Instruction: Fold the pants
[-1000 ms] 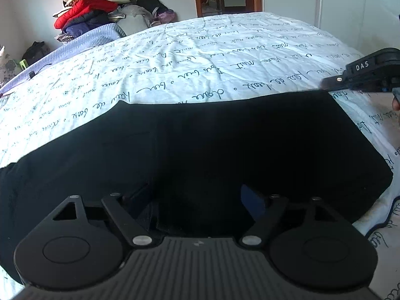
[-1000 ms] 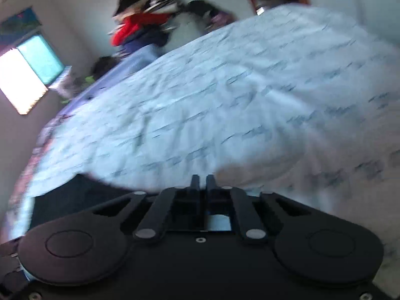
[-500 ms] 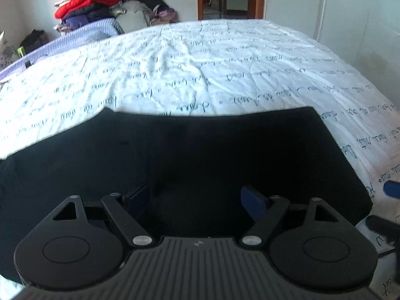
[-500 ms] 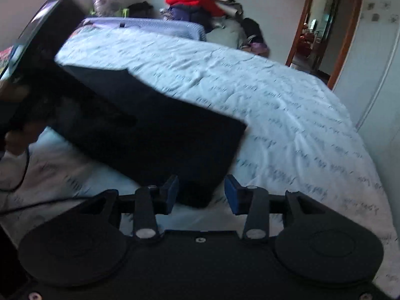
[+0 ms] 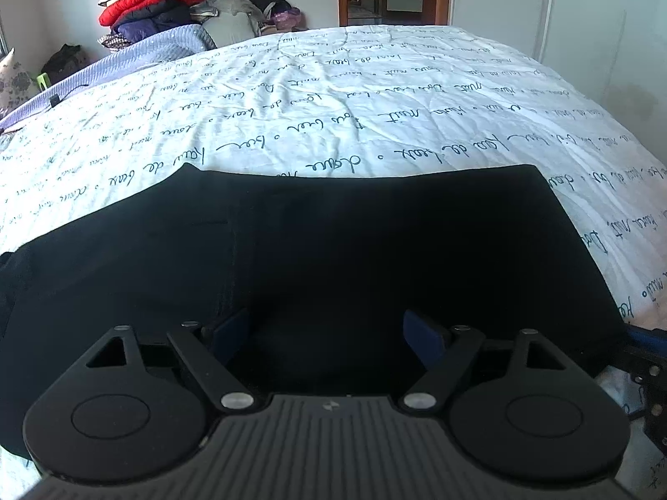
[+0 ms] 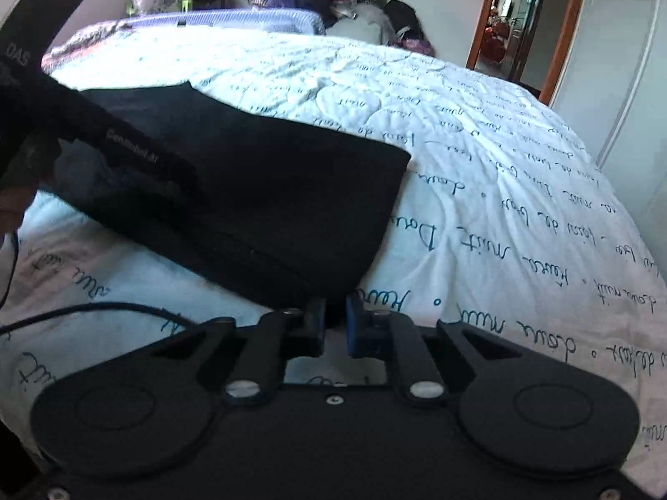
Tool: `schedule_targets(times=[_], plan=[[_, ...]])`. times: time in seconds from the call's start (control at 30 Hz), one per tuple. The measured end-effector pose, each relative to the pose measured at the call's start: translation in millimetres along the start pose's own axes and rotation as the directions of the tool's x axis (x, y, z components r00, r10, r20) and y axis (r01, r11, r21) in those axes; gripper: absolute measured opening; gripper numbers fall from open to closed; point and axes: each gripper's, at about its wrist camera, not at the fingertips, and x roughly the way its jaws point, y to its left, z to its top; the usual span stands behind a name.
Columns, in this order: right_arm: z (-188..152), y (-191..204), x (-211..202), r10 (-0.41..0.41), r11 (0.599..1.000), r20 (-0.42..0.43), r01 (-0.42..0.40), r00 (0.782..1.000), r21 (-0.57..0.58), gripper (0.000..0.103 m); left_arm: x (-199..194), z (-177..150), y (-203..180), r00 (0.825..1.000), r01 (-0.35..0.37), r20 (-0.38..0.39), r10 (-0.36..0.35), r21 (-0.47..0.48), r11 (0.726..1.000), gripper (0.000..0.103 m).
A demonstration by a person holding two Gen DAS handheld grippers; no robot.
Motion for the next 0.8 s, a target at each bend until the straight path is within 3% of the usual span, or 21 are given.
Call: schedule_targets(times=[0.03,0.17,0.27,0.43,0.63,0.8], plan=[[2.1,2.1,-4.9,-0.008,1.0,0.001,0.008,1.0,-0.019,0.014,-1.3,0.3,0.8,1.0,-0.002,0.003,0.002,0.001,1.0,0.084],[14.0,-0.9,-29.8,0.028,0.999,0.083,-0.029,0.996,0.015,0.017,-1.8,1.0,3.5,0.999,-0.039,0.025,0.039,0.001,0.999,0.084],[23.9,-3.5,-22.7,0.051,0.996,0.131,-0.06,0.99,0.067,0.022,1.8,-1.7,3.1,1.0,-0.026,0.005,0.026,-0.008,1.0,0.085],[21.2,4.9,13.9,0.01,1.0,0.014,-0.01,1.0,0.011,0.022,-4.6,-7.9,-3.6,0.999,-0.043,0.027,0.042,0.044,0.998,0.085],[29.7,2.4,0.3,-0.002,0.999,0.067,-0.001,0.998,0.052,0.023,-4.4,-7.4,0.7,0.999,-0.04,0.022,0.039,0.025,0.999,0.085],[24.8,7.6,18.1,-0.009,1.0,-0.001,0.009,1.0,-0.004,0.023,-4.6,-10.9,3.8,0.999,-0.05,0.022,0.05,0.026,0.998,0.089]])
